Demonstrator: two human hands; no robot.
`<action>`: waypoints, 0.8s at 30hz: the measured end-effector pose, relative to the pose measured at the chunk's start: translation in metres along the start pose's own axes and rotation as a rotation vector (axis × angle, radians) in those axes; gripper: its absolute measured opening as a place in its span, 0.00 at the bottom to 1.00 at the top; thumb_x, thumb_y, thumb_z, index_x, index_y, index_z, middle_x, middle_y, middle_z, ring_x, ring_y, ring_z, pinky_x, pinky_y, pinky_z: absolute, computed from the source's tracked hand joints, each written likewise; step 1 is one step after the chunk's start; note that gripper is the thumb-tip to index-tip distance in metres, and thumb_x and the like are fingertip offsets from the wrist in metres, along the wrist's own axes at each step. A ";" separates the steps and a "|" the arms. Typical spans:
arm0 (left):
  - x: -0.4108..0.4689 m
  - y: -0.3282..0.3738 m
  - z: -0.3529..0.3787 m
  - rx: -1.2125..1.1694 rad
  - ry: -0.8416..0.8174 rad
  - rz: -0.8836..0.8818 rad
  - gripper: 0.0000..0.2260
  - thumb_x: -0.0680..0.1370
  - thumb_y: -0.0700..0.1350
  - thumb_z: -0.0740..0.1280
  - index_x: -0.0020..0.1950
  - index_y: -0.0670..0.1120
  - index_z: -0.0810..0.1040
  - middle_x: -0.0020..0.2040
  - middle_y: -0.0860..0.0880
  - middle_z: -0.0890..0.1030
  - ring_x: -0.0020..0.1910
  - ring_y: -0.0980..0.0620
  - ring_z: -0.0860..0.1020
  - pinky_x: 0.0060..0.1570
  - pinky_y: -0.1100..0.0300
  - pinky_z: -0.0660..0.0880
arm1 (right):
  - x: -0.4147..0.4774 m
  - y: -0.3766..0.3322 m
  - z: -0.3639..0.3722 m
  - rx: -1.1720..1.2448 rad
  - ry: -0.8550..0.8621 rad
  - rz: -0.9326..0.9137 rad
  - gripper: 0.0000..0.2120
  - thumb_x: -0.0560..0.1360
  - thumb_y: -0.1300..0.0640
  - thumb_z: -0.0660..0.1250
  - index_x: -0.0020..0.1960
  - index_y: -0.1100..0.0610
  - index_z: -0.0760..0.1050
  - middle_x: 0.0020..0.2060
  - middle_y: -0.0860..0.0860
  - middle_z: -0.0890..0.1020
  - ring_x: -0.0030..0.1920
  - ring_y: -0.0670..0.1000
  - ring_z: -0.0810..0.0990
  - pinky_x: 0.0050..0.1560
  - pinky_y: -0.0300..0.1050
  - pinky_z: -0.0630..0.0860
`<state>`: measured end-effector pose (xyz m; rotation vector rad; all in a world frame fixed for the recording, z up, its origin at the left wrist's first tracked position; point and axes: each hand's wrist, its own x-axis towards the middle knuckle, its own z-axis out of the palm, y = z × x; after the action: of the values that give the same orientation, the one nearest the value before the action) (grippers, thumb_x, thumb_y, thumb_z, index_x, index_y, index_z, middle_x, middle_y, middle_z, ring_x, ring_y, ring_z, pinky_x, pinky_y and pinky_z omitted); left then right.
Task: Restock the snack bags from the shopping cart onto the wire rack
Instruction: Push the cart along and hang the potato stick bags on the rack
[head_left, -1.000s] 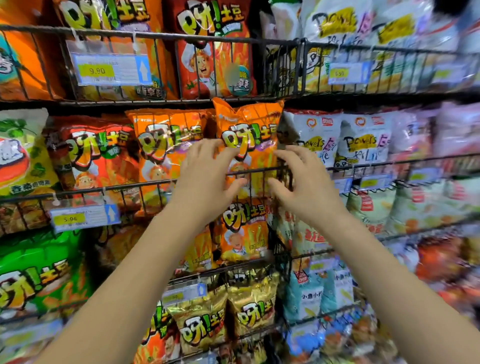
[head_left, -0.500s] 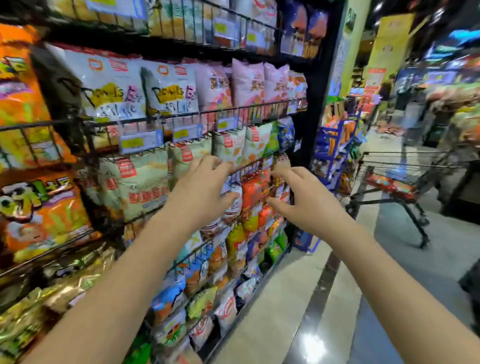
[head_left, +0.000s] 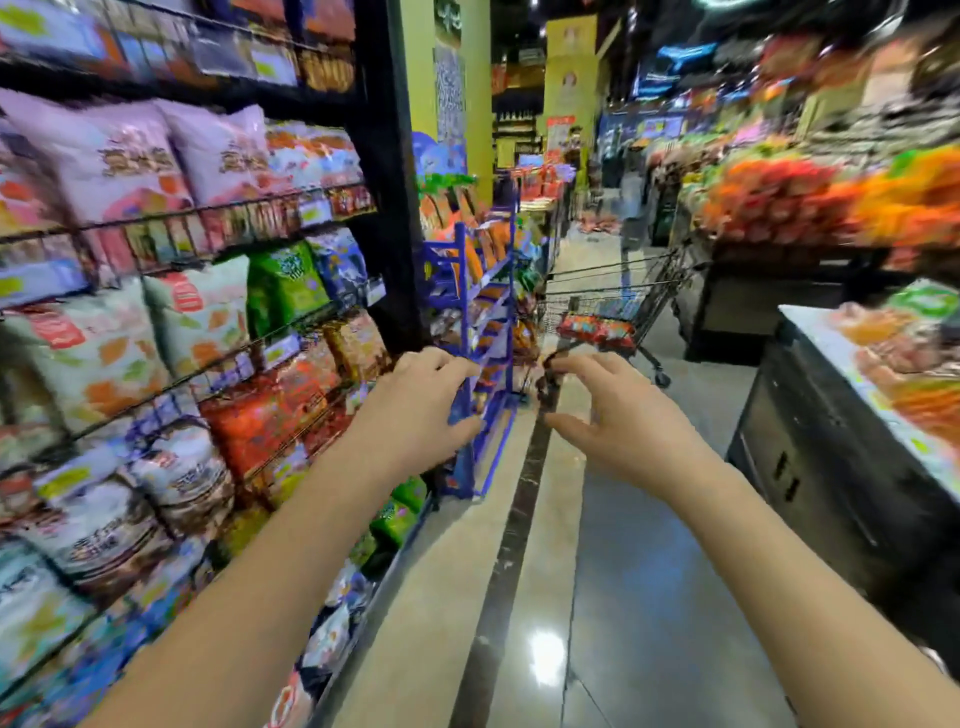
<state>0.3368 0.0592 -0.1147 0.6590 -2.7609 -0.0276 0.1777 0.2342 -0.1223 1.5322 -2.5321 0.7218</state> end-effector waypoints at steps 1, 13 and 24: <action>0.017 0.010 0.006 -0.002 0.003 0.012 0.28 0.79 0.59 0.70 0.76 0.53 0.69 0.71 0.49 0.71 0.71 0.45 0.68 0.68 0.45 0.72 | 0.006 0.017 -0.004 -0.007 0.008 0.009 0.27 0.78 0.43 0.69 0.75 0.46 0.68 0.68 0.49 0.73 0.65 0.54 0.75 0.60 0.49 0.75; 0.225 0.029 0.104 -0.097 -0.052 0.152 0.28 0.79 0.59 0.69 0.77 0.54 0.67 0.72 0.51 0.70 0.73 0.47 0.66 0.67 0.49 0.71 | 0.132 0.163 0.019 -0.071 0.034 0.193 0.28 0.79 0.43 0.69 0.76 0.47 0.67 0.71 0.49 0.72 0.69 0.52 0.73 0.66 0.50 0.74; 0.457 -0.040 0.187 -0.194 -0.110 0.263 0.28 0.78 0.58 0.71 0.76 0.52 0.69 0.71 0.49 0.71 0.71 0.45 0.68 0.67 0.46 0.73 | 0.330 0.251 0.071 -0.138 0.015 0.325 0.28 0.78 0.43 0.69 0.75 0.47 0.68 0.68 0.49 0.74 0.68 0.52 0.75 0.66 0.49 0.73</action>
<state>-0.0889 -0.1896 -0.1664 0.2491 -2.8782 -0.2778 -0.1886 0.0312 -0.1669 1.0832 -2.7860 0.5705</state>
